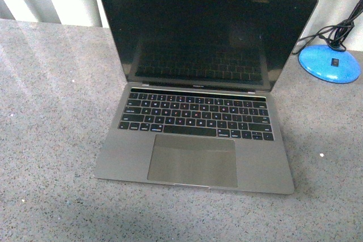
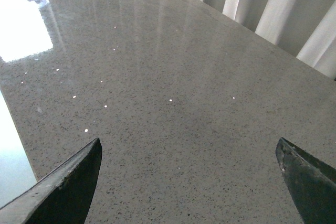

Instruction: Close laptop

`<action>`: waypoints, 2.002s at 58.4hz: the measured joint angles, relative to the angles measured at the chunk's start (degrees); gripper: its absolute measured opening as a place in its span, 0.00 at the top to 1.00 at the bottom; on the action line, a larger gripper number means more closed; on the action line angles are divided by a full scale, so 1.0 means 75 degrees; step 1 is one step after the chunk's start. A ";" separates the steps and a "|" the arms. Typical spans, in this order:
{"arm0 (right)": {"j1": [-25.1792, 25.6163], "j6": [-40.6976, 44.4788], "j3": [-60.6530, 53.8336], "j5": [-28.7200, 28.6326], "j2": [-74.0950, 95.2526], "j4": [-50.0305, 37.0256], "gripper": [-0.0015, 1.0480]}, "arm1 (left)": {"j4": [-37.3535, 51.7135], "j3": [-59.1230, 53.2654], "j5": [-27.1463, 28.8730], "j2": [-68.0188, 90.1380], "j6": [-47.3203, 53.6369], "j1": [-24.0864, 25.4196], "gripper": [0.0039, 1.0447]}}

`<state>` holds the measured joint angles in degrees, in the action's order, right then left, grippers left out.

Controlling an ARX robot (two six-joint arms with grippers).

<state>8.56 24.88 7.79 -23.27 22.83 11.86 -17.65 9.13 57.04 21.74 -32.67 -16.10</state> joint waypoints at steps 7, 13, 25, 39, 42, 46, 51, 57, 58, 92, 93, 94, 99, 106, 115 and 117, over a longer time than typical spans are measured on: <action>0.0061 0.0122 0.0064 0.0061 0.0460 -0.0254 0.10 | 0.0469 0.0000 -0.0041 0.0323 0.0169 0.0003 0.06; 0.0064 0.0198 0.0172 -0.0035 0.0632 -0.0332 0.10 | 0.0924 0.0000 -0.0198 0.0659 0.0391 0.0003 0.06; 0.0050 0.0405 0.0309 -0.0096 0.1335 -0.0906 0.10 | 0.2069 -0.0009 -0.0921 0.1288 0.1026 0.0481 0.06; 0.0000 0.0662 0.0761 -0.0082 0.3550 -0.2926 0.10 | 0.4185 -0.0017 -0.1856 0.2669 0.2034 0.1259 0.06; 0.0015 0.0656 0.0804 -0.0058 0.3826 -0.3156 0.10 | 0.4301 -0.0041 -0.1985 0.2699 0.2157 0.1370 0.06; 0.0038 0.0656 0.0854 -0.0087 0.4060 -0.3366 0.10 | 0.4406 -0.0076 -0.2124 0.2704 0.2320 0.1498 0.06; 0.0055 0.0644 0.0880 -0.0146 0.4258 -0.3625 0.10 | 0.4744 -0.0137 -0.2381 0.2774 0.2626 0.1749 0.06; 0.0052 0.0562 0.0883 -0.0431 0.4383 -0.3943 0.10 | 0.5304 -0.0143 -0.2833 0.3139 0.2938 0.2200 0.06; 0.0052 0.0542 0.0883 -0.0440 0.4430 -0.4051 0.10 | 0.5386 -0.0143 -0.2871 0.3197 0.2975 0.2244 0.06; -0.0793 0.0230 0.3281 0.0513 0.7131 -0.5217 0.10 | 0.7962 0.2771 -0.5289 0.7472 0.4628 0.2457 0.06; -0.0828 0.0221 0.3392 0.0562 0.7222 -0.5199 0.10 | 0.7959 0.2938 -0.5321 0.7606 0.4701 0.2416 0.06; -0.0868 0.0219 0.3497 0.0609 0.7315 -0.5199 0.10 | 0.7959 0.3013 -0.5342 0.7664 0.4724 0.2393 0.06; -0.1017 0.0219 0.3853 0.0758 0.7656 -0.5193 0.10 | 0.7927 0.3614 -0.5423 0.8128 0.4843 0.2157 0.06; -0.1224 0.0224 0.4287 0.0962 0.8163 -0.5155 0.11 | 0.7749 0.4176 -0.5557 0.8539 0.4928 0.1862 0.06; -0.1405 0.0277 0.4616 0.1087 0.8754 -0.5234 0.45 | 0.7455 0.4803 -0.5910 0.9069 0.4983 0.1437 0.29; -0.1422 0.0300 0.4651 0.1081 0.8807 -0.5234 0.50 | 0.7393 0.4870 -0.6021 0.9125 0.4992 0.1378 0.34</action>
<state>-2.11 27.14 42.68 -15.16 88.88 -27.40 37.80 45.65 11.88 90.17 4.78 -5.76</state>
